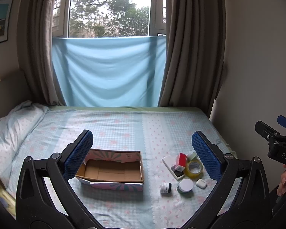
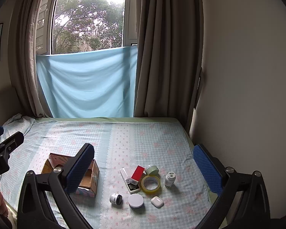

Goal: Organize rigid objects

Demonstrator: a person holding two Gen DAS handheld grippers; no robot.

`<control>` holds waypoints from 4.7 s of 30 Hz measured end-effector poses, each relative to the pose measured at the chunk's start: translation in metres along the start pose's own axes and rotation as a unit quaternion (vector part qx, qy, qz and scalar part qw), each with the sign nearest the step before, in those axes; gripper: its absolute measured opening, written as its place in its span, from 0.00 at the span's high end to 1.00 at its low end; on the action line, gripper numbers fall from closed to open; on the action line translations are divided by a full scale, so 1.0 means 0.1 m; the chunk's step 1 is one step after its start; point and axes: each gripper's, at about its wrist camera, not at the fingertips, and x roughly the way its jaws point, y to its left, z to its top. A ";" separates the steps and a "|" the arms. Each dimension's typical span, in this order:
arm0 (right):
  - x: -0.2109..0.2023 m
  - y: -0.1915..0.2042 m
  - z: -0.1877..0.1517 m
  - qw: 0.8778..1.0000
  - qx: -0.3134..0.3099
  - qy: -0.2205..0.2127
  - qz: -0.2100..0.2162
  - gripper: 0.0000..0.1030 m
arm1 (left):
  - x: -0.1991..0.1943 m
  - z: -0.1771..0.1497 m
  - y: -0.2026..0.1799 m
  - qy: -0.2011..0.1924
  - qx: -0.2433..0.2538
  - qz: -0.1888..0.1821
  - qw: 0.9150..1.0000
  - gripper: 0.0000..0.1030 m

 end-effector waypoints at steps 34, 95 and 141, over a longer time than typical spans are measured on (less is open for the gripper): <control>-0.04 0.00 -0.01 1.000 -0.003 -0.002 0.000 0.00 | -0.04 -0.06 -0.01 0.004 0.019 -0.045 0.999 0.00; 0.89 -0.47 -0.54 0.992 0.014 0.127 0.005 0.00 | 1.03 -0.75 -0.44 0.177 0.034 -0.079 0.980 0.00; 4.32 -1.23 -2.48 0.962 -0.039 0.270 0.022 0.55 | 3.92 -3.37 -1.65 0.471 0.217 -0.097 0.849 0.53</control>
